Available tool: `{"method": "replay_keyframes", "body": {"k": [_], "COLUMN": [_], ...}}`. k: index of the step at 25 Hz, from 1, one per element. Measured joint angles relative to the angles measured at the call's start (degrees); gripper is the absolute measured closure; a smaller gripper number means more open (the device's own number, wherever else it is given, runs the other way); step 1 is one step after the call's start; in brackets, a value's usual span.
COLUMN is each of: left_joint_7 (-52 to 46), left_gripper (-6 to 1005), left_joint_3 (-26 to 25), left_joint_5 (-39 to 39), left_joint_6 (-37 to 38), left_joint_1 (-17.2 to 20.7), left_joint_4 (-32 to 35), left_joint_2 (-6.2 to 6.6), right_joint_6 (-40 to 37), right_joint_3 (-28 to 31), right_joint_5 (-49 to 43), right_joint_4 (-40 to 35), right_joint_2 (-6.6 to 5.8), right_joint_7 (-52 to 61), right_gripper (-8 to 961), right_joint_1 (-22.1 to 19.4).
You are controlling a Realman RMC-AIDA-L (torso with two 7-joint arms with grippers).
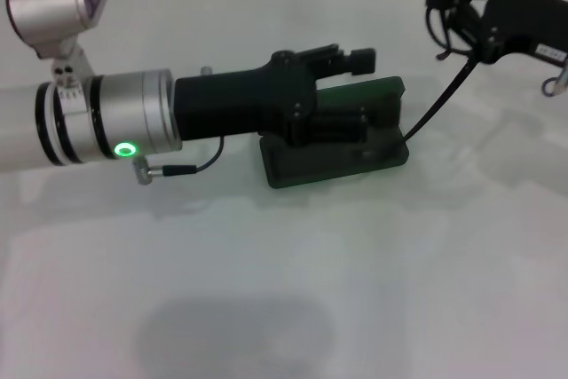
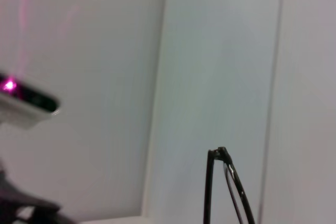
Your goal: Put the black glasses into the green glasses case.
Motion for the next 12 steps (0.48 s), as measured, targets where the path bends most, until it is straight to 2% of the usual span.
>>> {"method": "replay_keyframes", "body": {"k": [6,9,12], "left_joint_7": [0.0,-0.1,-0.1], "left_gripper": [105,105,105], "left_joint_3": [-0.6,-0.5,-0.1], "left_joint_5": [2.2,2.6,4.0], "left_joint_6": [-3.8,-4.4,-5.7], "left_joint_1": [1.2,1.3,1.0], "left_joint_4": [-0.5,-0.6,-0.7], "left_joint_2": [0.07,0.08,-0.35], "right_joint_6": [-8.6,-14.3,-16.4], "right_joint_3": [5.2,6.3,8.4], "right_joint_5": [0.0,0.8,1.8], "right_joint_4": [0.4,-0.3,0.0], "right_joint_2": [-0.18,-1.21,-1.49], "right_joint_7": [2.5,6.4,8.4], "right_gripper": [845,844,844], "right_joint_1": [0.1,0.5,0.9]}}
